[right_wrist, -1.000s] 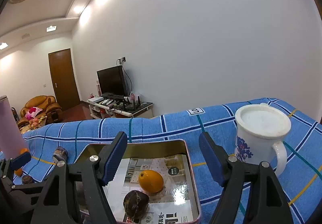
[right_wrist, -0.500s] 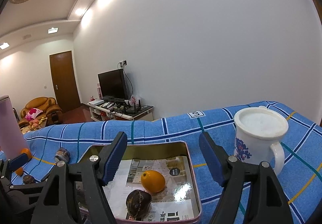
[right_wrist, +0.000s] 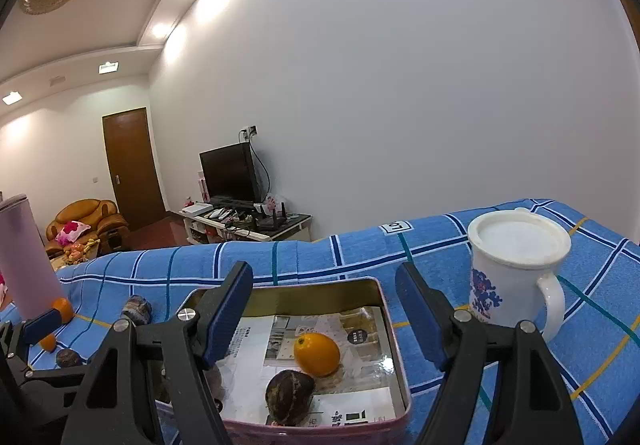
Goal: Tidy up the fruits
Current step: 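Move both tools back toward the remaining fruits on the bedspread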
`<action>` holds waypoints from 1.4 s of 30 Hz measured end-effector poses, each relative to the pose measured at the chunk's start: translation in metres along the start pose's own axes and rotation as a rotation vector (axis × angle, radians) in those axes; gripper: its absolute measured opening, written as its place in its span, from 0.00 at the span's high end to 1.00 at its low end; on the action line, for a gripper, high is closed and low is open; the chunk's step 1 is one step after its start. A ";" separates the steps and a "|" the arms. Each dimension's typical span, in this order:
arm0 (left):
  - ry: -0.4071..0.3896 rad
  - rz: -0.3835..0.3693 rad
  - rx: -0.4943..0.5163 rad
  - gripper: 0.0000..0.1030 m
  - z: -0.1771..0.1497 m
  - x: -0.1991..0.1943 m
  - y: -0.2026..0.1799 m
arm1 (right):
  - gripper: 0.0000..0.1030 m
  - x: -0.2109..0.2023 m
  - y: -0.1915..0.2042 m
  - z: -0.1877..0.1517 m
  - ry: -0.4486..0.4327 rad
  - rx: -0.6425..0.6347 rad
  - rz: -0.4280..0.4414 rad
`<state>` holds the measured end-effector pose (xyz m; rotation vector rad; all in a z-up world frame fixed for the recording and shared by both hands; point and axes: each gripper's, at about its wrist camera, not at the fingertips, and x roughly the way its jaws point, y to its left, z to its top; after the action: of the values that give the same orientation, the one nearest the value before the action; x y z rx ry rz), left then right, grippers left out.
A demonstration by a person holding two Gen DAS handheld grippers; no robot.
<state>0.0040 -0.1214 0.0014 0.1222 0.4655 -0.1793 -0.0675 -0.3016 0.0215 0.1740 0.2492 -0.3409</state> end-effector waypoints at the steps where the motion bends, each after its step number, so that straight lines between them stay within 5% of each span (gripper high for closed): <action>1: 0.001 0.000 -0.002 0.00 0.000 -0.001 0.001 | 0.27 0.000 0.001 0.000 0.001 -0.001 0.002; 42: 0.014 0.061 -0.044 0.02 -0.014 -0.013 0.069 | 0.27 -0.025 0.054 -0.019 0.040 -0.008 0.093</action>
<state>0.0001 -0.0503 0.0003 0.0947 0.4786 -0.1089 -0.0751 -0.2393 0.0166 0.1842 0.2806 -0.2441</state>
